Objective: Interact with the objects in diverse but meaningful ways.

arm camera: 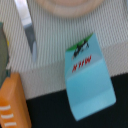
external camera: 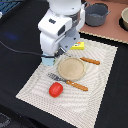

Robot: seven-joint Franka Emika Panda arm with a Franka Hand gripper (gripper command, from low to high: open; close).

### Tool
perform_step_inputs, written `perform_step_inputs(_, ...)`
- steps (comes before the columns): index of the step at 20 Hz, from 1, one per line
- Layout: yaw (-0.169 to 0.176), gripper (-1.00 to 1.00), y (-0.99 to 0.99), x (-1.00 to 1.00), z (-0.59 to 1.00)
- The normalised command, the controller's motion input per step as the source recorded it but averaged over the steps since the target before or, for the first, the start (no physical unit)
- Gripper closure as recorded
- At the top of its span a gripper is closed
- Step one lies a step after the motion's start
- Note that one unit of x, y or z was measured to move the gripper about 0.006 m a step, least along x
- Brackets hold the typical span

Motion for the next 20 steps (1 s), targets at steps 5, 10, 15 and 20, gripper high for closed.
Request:
perform_step_inputs(5,0.123,-1.0,-0.04,-0.32,-0.04)
perform_step_inputs(10,0.146,-1.0,-0.06,-0.16,0.0)
perform_step_inputs(15,0.093,-1.0,-0.08,-0.25,-0.03)
perform_step_inputs(20,0.028,-1.0,-0.09,-0.36,-0.21)
